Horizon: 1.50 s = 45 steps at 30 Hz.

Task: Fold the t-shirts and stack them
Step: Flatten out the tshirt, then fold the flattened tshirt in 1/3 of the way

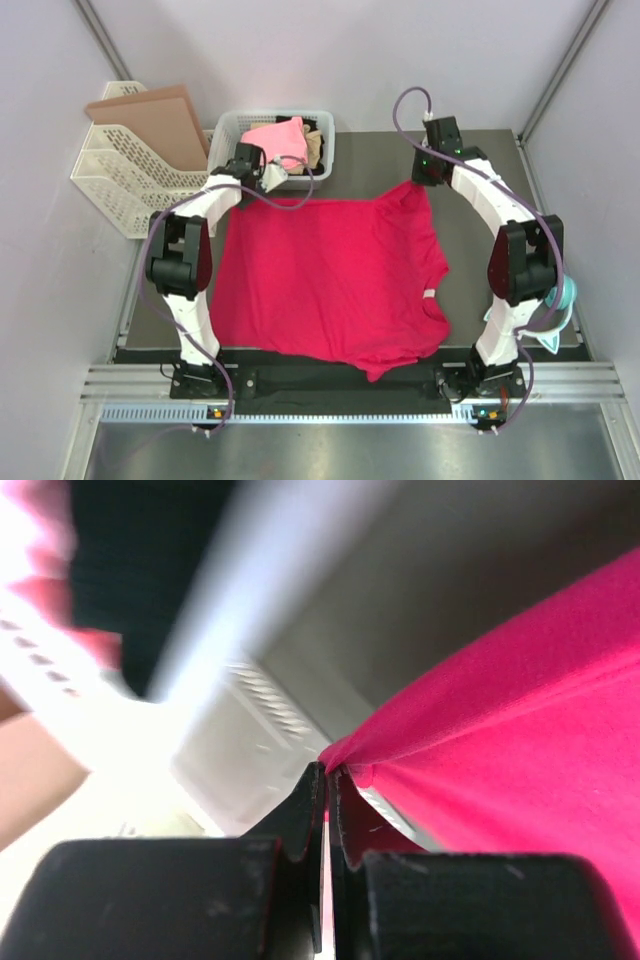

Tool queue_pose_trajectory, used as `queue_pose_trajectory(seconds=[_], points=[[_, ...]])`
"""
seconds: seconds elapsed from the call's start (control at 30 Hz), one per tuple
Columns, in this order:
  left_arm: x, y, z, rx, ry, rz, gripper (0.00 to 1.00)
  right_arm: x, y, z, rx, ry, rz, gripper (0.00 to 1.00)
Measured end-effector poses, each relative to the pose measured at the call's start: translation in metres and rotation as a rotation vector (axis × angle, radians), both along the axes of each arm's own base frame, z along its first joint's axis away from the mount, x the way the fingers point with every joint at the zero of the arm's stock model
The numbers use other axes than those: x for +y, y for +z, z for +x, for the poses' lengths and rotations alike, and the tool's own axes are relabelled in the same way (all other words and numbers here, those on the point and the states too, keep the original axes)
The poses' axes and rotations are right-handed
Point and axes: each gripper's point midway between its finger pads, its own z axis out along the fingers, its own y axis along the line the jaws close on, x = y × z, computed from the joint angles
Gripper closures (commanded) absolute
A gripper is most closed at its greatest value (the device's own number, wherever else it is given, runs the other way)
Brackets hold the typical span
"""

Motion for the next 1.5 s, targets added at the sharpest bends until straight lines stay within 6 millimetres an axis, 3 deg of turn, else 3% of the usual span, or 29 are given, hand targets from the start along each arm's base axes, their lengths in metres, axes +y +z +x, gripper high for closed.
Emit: queue_pose_trajectory(seconds=[0.1, 0.23, 0.47, 0.67, 0.9, 1.13, 1.4, 1.43, 1.5], points=[[-0.001, 0.014, 0.017, -0.051, 0.016, -0.003, 1.00, 0.001, 0.019, 0.013, -0.045, 0.004, -0.004, 1.00], [0.000, 0.016, 0.019, -0.060, 0.026, -0.008, 1.00, 0.002, 0.035, 0.023, -0.077, 0.007, -0.011, 1.00], [0.007, -0.007, -0.016, 0.022, 0.006, 0.019, 1.00, -0.001, 0.021, 0.009, -0.017, 0.009, -0.025, 1.00], [0.013, 0.006, -0.043, 0.018, -0.031, 0.040, 1.00, -0.002, -0.004, -0.039, 0.076, 0.017, -0.053, 1.00], [0.015, 0.029, -0.052, -0.036, -0.056, 0.046, 1.00, 0.003, 0.011, -0.093, 0.052, 0.030, -0.069, 1.00], [0.016, 0.013, -0.073, 0.009, -0.069, 0.037, 1.00, 0.017, 0.018, -0.148, 0.018, 0.065, -0.068, 1.00], [0.018, -0.011, -0.121, 0.082, -0.088, 0.014, 0.99, 0.014, -0.028, -0.208, 0.114, 0.064, -0.100, 1.00], [0.018, -0.012, -0.126, 0.084, -0.091, 0.009, 0.98, 0.011, -0.034, -0.212, 0.127, 0.056, -0.104, 1.00], [0.019, -0.015, -0.138, 0.090, -0.097, 0.001, 0.86, 0.006, -0.045, -0.223, 0.150, 0.043, -0.108, 1.00]])
